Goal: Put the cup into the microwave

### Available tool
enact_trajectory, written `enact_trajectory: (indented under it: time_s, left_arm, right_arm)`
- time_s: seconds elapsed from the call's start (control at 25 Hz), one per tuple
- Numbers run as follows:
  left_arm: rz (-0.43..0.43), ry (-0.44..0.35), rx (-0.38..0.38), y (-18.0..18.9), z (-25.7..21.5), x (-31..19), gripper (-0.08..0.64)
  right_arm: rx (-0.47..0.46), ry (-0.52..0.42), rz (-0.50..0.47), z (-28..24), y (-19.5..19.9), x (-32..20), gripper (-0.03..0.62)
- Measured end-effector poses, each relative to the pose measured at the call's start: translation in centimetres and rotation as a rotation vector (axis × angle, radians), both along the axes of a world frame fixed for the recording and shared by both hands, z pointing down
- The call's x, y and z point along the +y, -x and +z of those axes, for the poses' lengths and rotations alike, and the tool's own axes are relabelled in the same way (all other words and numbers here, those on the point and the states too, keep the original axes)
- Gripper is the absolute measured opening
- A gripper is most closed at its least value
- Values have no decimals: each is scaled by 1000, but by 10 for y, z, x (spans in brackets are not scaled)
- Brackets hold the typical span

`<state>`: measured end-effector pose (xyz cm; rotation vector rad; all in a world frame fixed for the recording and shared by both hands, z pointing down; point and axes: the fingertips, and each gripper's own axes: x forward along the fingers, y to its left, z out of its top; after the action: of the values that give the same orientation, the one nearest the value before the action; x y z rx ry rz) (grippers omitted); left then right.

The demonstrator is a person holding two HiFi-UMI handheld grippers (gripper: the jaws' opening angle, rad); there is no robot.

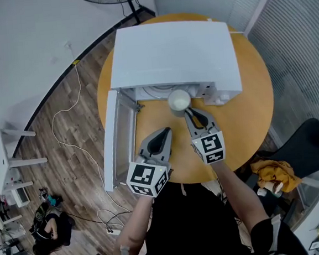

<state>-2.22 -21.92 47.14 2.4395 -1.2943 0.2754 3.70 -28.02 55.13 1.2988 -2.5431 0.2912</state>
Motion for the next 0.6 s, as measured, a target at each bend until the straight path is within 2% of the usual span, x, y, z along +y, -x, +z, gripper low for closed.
enact_trajectory:
  time_s: [0.6]
  left_arm:
    - [57,22,21,26,6,-38,-8]
  right_arm:
    - [38,31,62,30,29,-63,57]
